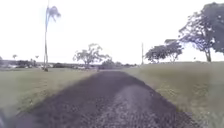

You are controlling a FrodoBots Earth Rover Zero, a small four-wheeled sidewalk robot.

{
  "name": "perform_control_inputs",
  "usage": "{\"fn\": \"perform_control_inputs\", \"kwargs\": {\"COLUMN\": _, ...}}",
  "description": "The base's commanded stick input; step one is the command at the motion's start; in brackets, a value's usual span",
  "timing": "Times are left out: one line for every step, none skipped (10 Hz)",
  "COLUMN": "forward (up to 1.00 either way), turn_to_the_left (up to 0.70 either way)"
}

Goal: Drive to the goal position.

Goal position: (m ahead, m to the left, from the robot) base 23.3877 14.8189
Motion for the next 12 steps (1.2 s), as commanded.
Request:
{"fn": "perform_control_inputs", "kwargs": {"forward": 0.5, "turn_to_the_left": 0.0}}
{"fn": "perform_control_inputs", "kwargs": {"forward": 0.5, "turn_to_the_left": 0.0}}
{"fn": "perform_control_inputs", "kwargs": {"forward": 0.5, "turn_to_the_left": 0.0}}
{"fn": "perform_control_inputs", "kwargs": {"forward": 0.5, "turn_to_the_left": 0.0}}
{"fn": "perform_control_inputs", "kwargs": {"forward": 0.5, "turn_to_the_left": 0.0}}
{"fn": "perform_control_inputs", "kwargs": {"forward": 0.5, "turn_to_the_left": 0.0}}
{"fn": "perform_control_inputs", "kwargs": {"forward": 0.5, "turn_to_the_left": 0.0}}
{"fn": "perform_control_inputs", "kwargs": {"forward": 0.5, "turn_to_the_left": 0.0}}
{"fn": "perform_control_inputs", "kwargs": {"forward": 0.5, "turn_to_the_left": 0.0}}
{"fn": "perform_control_inputs", "kwargs": {"forward": 0.5, "turn_to_the_left": 0.0}}
{"fn": "perform_control_inputs", "kwargs": {"forward": 0.5, "turn_to_the_left": 0.0}}
{"fn": "perform_control_inputs", "kwargs": {"forward": 0.5, "turn_to_the_left": 0.0}}
